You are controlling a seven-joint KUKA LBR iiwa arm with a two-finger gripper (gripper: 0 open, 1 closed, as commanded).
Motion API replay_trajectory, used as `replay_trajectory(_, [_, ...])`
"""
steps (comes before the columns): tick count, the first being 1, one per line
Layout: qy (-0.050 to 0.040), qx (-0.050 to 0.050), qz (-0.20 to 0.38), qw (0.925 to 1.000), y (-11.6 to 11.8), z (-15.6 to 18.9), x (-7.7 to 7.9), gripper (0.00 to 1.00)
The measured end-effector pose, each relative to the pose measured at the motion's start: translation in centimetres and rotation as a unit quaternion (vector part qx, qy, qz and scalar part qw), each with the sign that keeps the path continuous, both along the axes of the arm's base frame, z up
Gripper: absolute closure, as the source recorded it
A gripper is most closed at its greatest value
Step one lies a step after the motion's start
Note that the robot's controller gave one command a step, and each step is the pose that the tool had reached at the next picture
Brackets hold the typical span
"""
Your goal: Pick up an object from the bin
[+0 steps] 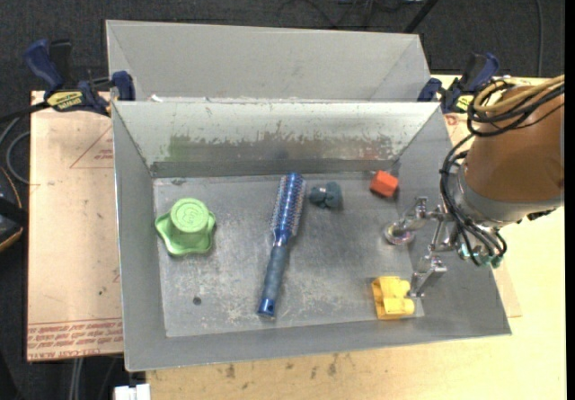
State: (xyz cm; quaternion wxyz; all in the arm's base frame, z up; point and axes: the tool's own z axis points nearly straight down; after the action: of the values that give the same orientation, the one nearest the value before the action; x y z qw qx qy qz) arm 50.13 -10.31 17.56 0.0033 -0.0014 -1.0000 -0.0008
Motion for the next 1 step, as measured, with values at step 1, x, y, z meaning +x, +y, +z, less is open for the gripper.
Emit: replay_trajectory(1, [-0.0085,0.000,-0.031,0.9995,0.46,-9.84,-1.70,0.00])
